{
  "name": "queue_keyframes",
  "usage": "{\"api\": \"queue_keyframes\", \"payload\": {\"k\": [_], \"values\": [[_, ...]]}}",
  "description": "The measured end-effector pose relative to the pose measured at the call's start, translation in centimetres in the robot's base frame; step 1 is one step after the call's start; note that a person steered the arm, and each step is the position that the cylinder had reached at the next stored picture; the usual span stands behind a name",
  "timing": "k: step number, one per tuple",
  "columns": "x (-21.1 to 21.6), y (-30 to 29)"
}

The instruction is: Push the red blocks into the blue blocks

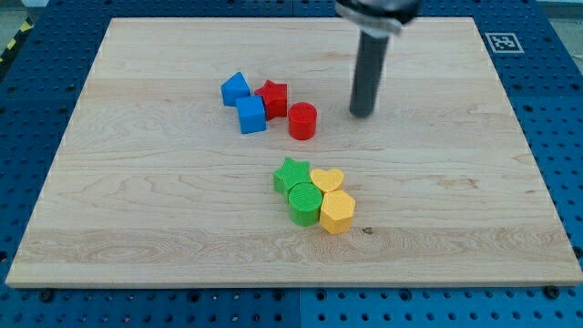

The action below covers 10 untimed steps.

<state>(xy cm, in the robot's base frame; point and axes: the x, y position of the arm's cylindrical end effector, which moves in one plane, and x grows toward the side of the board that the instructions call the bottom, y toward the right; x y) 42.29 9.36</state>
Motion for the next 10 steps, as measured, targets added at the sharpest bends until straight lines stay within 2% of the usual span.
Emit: {"api": "queue_keyframes", "payload": {"k": [1,3,6,7,10], "values": [[3.5,-2.0],[3.3,-9.7],[4.6,-3.5],[2.5,-4.4],[0.3,-9.7]]}}
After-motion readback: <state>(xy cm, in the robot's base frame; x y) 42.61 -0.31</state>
